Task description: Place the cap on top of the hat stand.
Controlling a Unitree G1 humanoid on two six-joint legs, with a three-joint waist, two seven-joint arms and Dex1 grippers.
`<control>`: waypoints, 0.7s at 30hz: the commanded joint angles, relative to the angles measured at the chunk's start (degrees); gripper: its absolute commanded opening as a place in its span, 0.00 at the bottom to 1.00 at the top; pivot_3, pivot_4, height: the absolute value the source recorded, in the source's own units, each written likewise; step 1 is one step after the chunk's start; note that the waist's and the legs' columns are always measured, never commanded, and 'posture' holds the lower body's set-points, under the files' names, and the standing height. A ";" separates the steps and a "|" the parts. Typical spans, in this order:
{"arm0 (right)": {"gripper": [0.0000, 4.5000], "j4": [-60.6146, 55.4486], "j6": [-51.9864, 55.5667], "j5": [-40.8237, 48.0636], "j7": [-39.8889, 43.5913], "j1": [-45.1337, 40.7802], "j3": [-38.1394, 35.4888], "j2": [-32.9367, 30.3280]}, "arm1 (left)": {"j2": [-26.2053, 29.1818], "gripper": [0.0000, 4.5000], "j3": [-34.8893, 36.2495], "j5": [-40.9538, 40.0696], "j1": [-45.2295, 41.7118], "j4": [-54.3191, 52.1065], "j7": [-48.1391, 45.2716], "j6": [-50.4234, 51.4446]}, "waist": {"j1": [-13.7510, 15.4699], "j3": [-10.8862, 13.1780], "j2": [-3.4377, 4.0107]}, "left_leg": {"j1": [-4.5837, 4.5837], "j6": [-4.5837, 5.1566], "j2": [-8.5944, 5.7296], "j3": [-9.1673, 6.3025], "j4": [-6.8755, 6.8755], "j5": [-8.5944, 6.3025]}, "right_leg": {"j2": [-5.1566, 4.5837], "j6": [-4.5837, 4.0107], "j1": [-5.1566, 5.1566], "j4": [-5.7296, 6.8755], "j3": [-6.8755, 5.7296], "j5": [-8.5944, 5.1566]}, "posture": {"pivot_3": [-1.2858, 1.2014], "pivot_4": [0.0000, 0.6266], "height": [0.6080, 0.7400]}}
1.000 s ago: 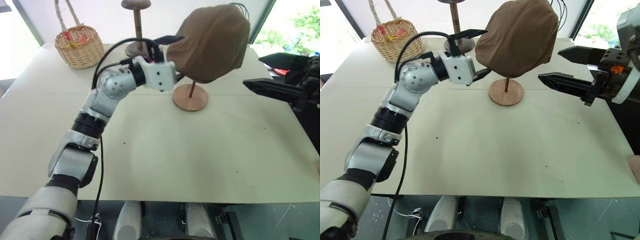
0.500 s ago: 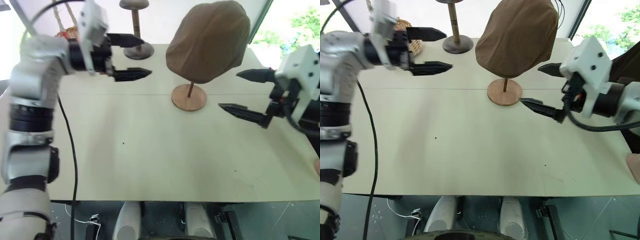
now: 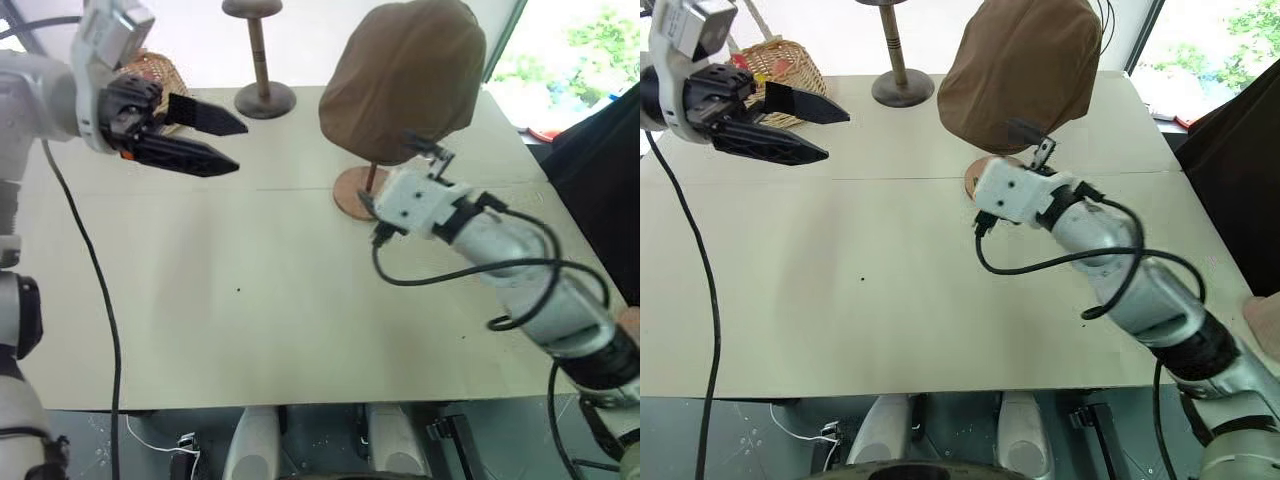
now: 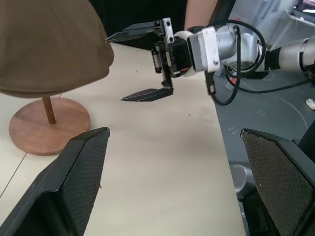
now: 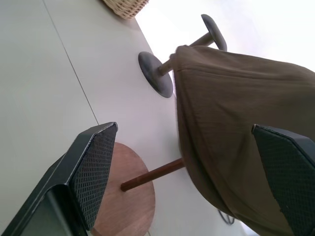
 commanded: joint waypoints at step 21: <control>0.01 20.21 -15.07 -29.39 -7.30 -4.91 -4.80 12.22 | -4.09 1.00 0.52 2.76 -7.38 7.41 -0.23 -2.20 | -0.06 0.02 -0.06 | -0.02 0.01 0.00 0.00 -0.04 0.01 | 0.02 0.06 -0.02 0.05 0.03 -0.02 | 0.52 0.24 0.91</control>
